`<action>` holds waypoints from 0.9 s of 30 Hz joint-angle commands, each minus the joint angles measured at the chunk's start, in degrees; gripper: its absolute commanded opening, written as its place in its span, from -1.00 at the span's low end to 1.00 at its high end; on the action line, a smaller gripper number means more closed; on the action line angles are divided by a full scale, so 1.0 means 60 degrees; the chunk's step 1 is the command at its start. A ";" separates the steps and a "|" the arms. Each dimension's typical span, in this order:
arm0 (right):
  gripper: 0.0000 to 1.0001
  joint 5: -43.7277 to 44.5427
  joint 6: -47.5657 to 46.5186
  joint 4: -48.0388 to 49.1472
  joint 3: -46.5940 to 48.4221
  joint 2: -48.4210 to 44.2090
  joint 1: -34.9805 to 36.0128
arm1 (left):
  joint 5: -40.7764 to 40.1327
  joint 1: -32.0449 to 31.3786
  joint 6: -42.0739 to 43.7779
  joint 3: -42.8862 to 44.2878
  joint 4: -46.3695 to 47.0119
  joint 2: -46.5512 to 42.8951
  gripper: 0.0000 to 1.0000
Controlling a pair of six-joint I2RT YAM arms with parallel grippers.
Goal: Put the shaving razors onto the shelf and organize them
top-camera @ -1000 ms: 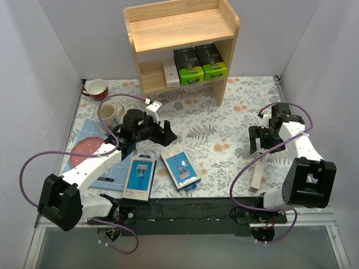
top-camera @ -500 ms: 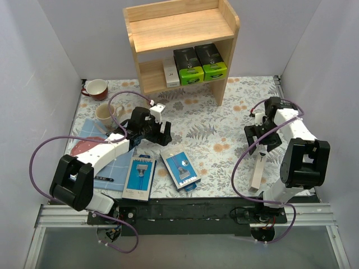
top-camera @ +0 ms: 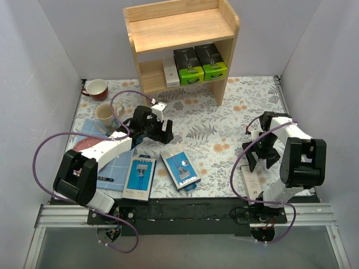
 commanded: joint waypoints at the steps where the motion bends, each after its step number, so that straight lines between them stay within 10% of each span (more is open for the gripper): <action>1: 0.74 -0.0116 -0.0110 0.0191 0.0678 0.0484 -0.0001 | 0.0003 0.0015 -0.0054 0.0315 0.0273 0.0106 0.61; 11: 0.98 -0.1918 -0.0901 -0.0351 0.1238 0.0077 0.1286 | -0.0187 0.0015 0.0093 0.0111 0.0068 -0.0275 0.62; 27: 0.97 0.0835 0.0139 0.0162 -0.0331 -0.0496 0.2827 | -0.0260 0.0029 -0.0068 0.0198 0.0155 0.0149 0.63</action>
